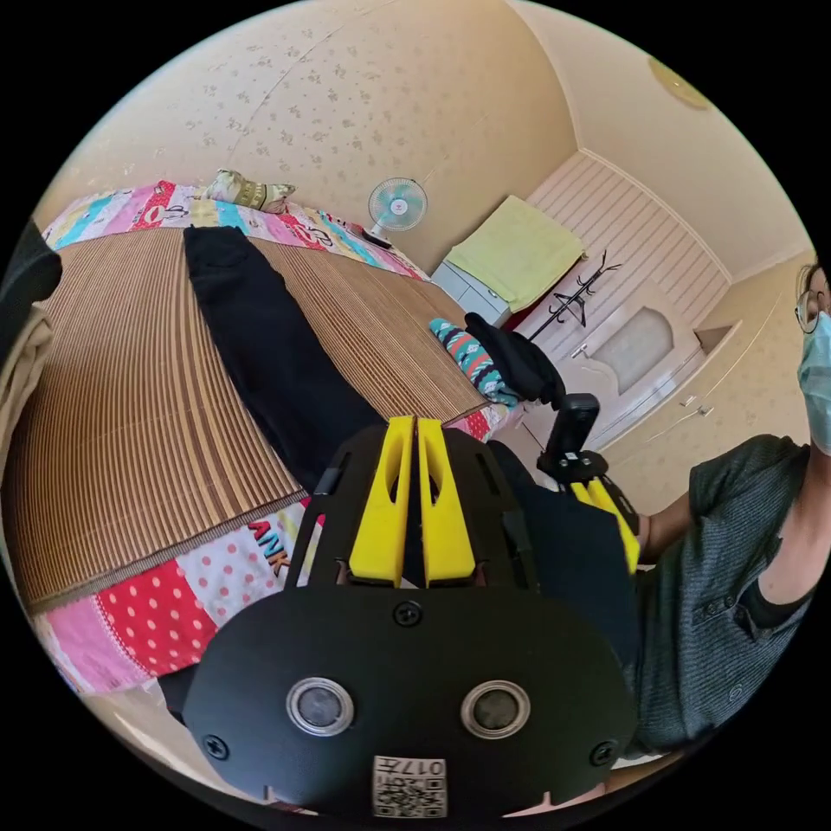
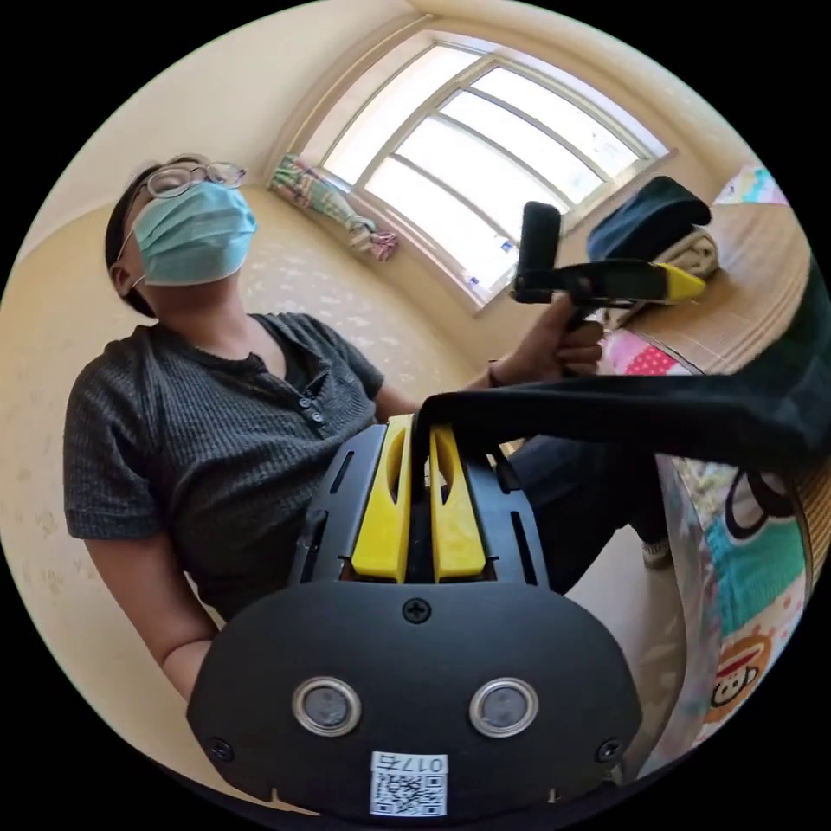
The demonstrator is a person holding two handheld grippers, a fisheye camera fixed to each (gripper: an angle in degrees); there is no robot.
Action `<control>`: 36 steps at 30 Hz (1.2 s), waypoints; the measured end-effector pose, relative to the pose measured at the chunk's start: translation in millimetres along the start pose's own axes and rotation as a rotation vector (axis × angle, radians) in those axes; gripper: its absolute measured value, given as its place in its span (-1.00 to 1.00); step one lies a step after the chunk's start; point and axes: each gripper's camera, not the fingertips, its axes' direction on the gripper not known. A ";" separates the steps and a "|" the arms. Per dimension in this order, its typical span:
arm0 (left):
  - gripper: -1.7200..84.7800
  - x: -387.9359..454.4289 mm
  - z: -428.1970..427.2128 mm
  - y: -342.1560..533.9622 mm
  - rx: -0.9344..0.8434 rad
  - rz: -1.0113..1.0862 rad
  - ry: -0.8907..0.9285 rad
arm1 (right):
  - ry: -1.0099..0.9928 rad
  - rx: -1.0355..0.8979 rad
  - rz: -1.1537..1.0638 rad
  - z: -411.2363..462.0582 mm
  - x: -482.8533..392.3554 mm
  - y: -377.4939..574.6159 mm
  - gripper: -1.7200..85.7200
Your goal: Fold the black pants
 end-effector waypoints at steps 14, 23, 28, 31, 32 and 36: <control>-0.98 -52.5 138.0 105.7 -0.283 -0.421 0.349 | 0.375 0.346 0.145 -143.2 73.3 -65.7 -0.94; -0.98 -51.3 41.0 141.3 -0.022 -0.524 0.067 | 0.636 0.309 0.457 -167.0 196.8 -77.3 -0.68; -0.98 -45.5 9.1 154.9 0.100 -0.491 0.089 | 0.791 0.300 0.503 -165.8 144.9 -57.2 -0.64; -0.98 -37.6 -3.9 158.5 0.168 -0.475 0.047 | 0.701 0.189 0.673 -158.3 129.4 -19.2 -0.65; -0.98 -36.3 -5.7 158.6 0.181 -0.470 0.047 | 0.660 0.155 0.780 -152.6 129.4 1.8 -0.63; -0.98 -25.0 -11.8 150.2 0.244 -0.419 0.037 | 0.628 0.147 0.985 -121.5 136.2 70.1 -0.58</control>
